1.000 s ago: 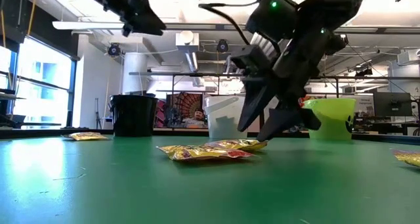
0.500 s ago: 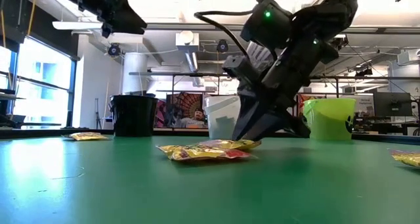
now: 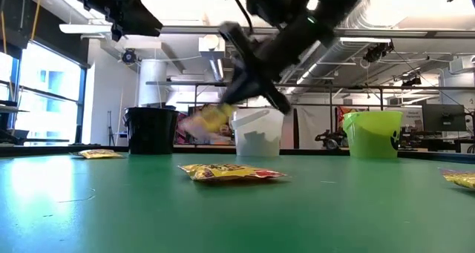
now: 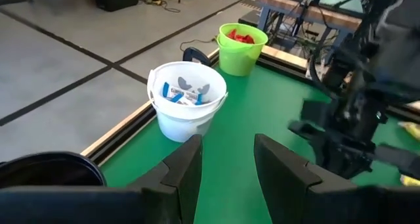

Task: Sort candy by brand, put in halloween buckets
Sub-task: Put the yellow candy into the black bucket

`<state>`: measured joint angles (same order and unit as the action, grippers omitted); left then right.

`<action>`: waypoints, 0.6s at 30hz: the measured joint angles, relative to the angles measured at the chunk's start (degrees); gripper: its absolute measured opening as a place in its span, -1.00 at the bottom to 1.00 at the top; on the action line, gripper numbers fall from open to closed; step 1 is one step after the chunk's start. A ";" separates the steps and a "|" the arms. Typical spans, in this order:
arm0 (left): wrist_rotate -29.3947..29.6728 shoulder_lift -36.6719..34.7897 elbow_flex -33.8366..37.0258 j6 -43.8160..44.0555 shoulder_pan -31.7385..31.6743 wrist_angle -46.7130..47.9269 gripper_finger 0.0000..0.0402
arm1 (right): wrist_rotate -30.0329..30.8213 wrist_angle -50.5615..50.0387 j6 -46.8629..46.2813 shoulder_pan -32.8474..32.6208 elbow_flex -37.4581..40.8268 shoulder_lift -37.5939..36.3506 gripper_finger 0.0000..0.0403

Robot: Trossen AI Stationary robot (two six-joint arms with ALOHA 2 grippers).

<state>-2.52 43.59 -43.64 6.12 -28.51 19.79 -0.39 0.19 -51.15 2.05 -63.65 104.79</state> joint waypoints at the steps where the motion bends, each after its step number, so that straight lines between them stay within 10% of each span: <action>1: 0.00 -0.30 0.00 0.71 0.00 0.05 -0.35 | -0.01 -1.27 1.83 1.00 -2.24 0.00 -1.00; 18: 3.03 -9.06 -0.02 4.85 0.00 -0.92 -0.69 | 3.75 -4.27 20.12 17.83 -38.22 14.51 -1.00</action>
<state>0.51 34.53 -43.66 10.96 -28.51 18.87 3.36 -4.07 -31.03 19.88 -101.87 119.31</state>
